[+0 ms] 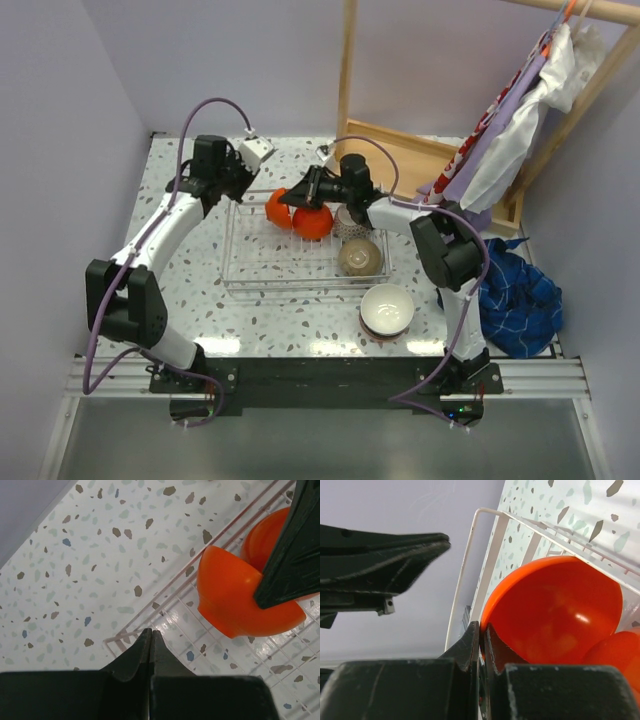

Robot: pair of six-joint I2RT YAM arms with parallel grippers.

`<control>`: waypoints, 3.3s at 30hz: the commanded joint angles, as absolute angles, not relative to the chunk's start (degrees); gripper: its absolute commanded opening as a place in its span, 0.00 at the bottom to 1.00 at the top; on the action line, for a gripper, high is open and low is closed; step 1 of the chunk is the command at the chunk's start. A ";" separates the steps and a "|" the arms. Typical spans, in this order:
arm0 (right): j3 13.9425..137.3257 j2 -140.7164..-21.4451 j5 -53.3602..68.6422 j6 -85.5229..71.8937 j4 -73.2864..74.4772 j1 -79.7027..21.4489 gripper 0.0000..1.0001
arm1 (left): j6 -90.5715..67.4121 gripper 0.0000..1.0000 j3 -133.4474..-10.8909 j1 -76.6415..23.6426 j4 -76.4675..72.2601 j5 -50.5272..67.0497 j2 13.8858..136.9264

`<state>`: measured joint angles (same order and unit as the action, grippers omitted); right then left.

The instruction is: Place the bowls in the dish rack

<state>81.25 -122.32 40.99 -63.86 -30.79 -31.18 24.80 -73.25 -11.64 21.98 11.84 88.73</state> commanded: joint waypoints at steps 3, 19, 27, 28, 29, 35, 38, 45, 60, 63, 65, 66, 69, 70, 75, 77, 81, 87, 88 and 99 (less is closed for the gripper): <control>79.46 -115.84 34.89 -59.94 -28.40 -30.67 0.00 | 27.60 0.00 -70.40 -13.01 21.61 13.79 89.47; 78.13 -113.47 33.49 -53.97 -20.57 -30.67 0.08 | 25.31 0.00 -69.87 -17.05 21.18 16.96 94.30; 82.70 -109.35 29.46 -39.40 -1.29 -29.88 0.51 | 22.50 0.00 -71.10 -19.51 20.22 18.98 95.54; 82.79 -106.99 28.14 -34.42 -0.62 -29.88 0.53 | 21.98 0.00 -71.28 -19.77 19.95 19.07 95.80; 82.79 -105.48 26.82 -32.10 -0.18 -29.88 0.53 | 21.71 0.00 -71.28 -19.95 19.69 19.25 95.97; 81.49 -98.63 22.86 -23.47 6.50 -29.88 0.55 | 19.25 0.00 -72.50 -21.53 18.11 20.74 97.56; 79.64 -96.25 22.33 -22.41 6.86 -29.88 0.55 | 18.46 0.00 -73.30 -22.41 17.75 20.92 97.91; 75.85 -92.73 21.27 -21.36 6.50 -29.88 0.55 | 16.44 0.00 -77.34 -24.60 16.79 20.92 100.11; 73.57 -86.58 20.13 -14.07 11.15 -29.71 0.56 | 16.08 0.00 -82.35 -28.65 19.15 18.99 100.11; 71.90 -82.19 19.69 -8.37 14.40 -29.53 0.56 | 17.48 0.00 -82.62 -28.22 21.26 18.02 96.69; 70.93 -79.73 20.12 -3.18 16.95 -29.27 0.57 | 18.10 0.00 -83.75 -27.51 22.75 18.19 94.49; 71.01 -77.63 20.65 -0.90 21.23 -28.92 0.57 | 18.37 0.00 -84.37 -26.38 24.42 18.28 93.87; 71.54 -74.28 26.44 12.88 34.12 -28.74 0.57 | 15.84 0.00 -87.18 -22.07 26.01 18.02 91.68; 71.98 -73.66 28.72 21.10 38.28 -28.74 0.57 | 14.78 0.02 -87.62 -20.49 25.84 17.93 90.45; 79.09 -73.56 35.60 40.14 67.77 -28.74 0.56 | 15.63 0.37 -87.28 -14.59 24.00 12.76 85.88; 81.90 -74.88 35.42 48.75 75.11 -28.74 0.54 | 16.69 0.47 -85.08 -14.24 23.29 12.39 83.50; 84.02 -75.50 31.13 57.46 86.45 -28.83 0.54 | 17.58 0.52 -82.01 -14.24 23.29 12.66 80.51; 79.20 -72.17 22.86 66.44 90.44 -29.18 0.51 | 16.71 0.54 -74.98 -13.45 22.50 10.63 73.31; 78.06 -71.38 21.02 68.45 90.44 -29.27 0.51 | 16.44 0.55 -73.84 -13.36 22.50 10.72 71.56; 60.30 -63.20 20.92 81.20 86.40 -30.59 0.50 | 14.24 0.62 -69.96 -5.02 24.52 10.81 67.67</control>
<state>63.92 -64.51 21.26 74.72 76.36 -30.35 15.90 -70.15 -8.51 24.91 10.72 67.26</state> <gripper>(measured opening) 0.508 0.618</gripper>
